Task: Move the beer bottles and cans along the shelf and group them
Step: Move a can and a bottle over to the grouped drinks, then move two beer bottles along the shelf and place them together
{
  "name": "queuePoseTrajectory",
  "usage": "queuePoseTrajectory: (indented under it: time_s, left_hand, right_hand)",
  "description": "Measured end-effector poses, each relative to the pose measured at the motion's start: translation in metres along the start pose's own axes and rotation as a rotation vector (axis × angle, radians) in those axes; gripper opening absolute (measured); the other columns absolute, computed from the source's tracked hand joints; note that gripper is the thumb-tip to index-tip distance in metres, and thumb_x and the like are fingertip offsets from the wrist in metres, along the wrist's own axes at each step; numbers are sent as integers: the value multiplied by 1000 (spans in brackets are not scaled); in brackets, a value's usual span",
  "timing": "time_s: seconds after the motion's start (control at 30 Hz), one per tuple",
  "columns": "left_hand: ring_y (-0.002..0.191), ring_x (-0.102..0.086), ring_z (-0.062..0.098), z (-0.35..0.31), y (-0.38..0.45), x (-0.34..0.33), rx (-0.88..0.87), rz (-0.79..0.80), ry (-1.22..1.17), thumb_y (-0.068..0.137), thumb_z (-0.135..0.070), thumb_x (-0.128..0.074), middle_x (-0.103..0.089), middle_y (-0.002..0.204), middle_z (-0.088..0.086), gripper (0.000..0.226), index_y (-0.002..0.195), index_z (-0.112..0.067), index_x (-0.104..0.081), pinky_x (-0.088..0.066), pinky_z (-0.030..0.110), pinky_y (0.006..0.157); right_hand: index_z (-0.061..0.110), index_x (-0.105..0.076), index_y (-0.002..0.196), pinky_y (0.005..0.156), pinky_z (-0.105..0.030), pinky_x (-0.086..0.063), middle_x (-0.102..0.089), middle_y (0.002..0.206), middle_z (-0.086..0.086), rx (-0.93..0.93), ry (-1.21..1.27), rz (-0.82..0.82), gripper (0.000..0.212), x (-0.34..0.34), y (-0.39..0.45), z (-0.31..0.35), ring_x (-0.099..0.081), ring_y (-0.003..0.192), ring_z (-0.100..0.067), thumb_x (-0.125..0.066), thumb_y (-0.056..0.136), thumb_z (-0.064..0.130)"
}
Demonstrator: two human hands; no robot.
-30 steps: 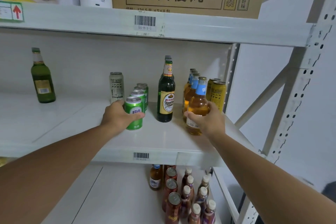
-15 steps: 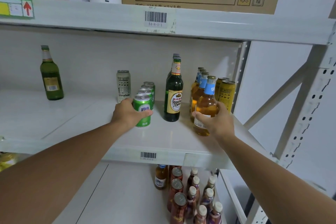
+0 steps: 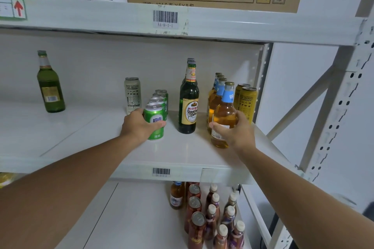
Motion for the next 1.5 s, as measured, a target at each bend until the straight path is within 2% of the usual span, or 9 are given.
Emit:
queuePoseTrajectory:
  time_s: [0.07, 0.2, 0.33, 0.47, 0.57, 0.73, 0.9, 1.2, 1.5]
  left_hand:
    - [98, -75, 21, -2, -3, -1, -2, 3, -12, 73, -45, -100, -79, 111, 1, 58, 119, -20, -75, -51, 25, 68]
    - [115, -73, 25, -4, -10, -2, 2, 76, -23, 77, -43, -99, -75, 118, 0, 66, 130, -16, -72, -51, 29, 85]
    - [143, -56, 30, 3, -22, 20, 12, 65, 33, 76, -44, -99, -56, 158, 10, 110, 163, -8, -42, -48, 37, 110]
    - [147, -53, 28, 15, -33, 56, -39, 81, 61, 81, -49, -95, -54, 160, 14, 104, 164, -14, -42, -45, 39, 116]
    - [141, -57, 27, 22, -44, 85, -88, 90, 129, 91, -46, -87, -58, 154, 12, 84, 158, -14, -48, -46, 35, 112]
    - [140, -57, 22, 46, -60, 142, -163, 121, 284, 100, -54, -72, -58, 155, 4, 70, 156, -19, -51, -47, 37, 115]
    - [138, -58, 18, 79, -80, 223, -184, 108, 394, 103, -58, -65, -57, 155, -2, 62, 155, -25, -54, -49, 38, 114]
    - [141, -55, 19, 160, -116, 380, -88, 2, 504, 105, -54, -62, -59, 153, -7, 53, 152, -29, -60, -45, 34, 109]
    - [137, -57, 15, 225, -133, 475, 46, -90, 462, 104, -57, -59, -58, 152, -10, 53, 151, -33, -59, -49, 42, 112]
  right_hand:
    - [32, -52, 150, 105, -46, -58, -69, 131, 10, -9, 27, 9, 90, 0, -3, -1, -65, 122, -19, -95, 75, 54]
    - [33, -48, 156, 105, -44, -57, -68, 137, 7, -26, 55, 46, 99, 1, -16, -6, -65, 127, -21, -93, 73, 62]
    - [28, -41, 156, 105, -51, -56, -59, 148, 3, 17, -48, -50, 107, 17, -28, -2, -58, 132, -21, -89, 71, 72]
    - [23, -56, 113, 71, -36, -51, -63, 111, 3, 154, -271, -155, 55, 26, -47, 29, -62, 95, -16, -80, 85, 65]
    - [30, -56, 92, 62, -33, -45, -63, 90, 6, 265, -341, -58, 33, 1, -61, 56, -60, 81, -14, -76, 91, 56]
    - [32, -68, 111, 74, -30, -56, -68, 104, 11, 403, -389, 195, 34, -78, -92, 107, -63, 92, -4, -75, 91, 59]
    - [27, -67, 134, 87, -37, -60, -68, 123, 9, 414, -352, 355, 53, -169, -136, 161, -67, 105, -12, -75, 92, 59]
    - [36, -69, 130, 94, -41, -59, -71, 124, 11, 475, -266, 505, 53, -317, -220, 260, -68, 107, -13, -74, 87, 66]
    - [37, -64, 139, 97, -41, -59, -66, 132, 10, 551, -207, 660, 56, -422, -274, 325, -66, 112, -13, -72, 91, 64]
Point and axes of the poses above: each hand's wrist, its own y-axis towards the middle knuckle, its own x-axis out of the back of the hand, z = x × y, the point moved 7 cm from there along y, towards the middle knuckle
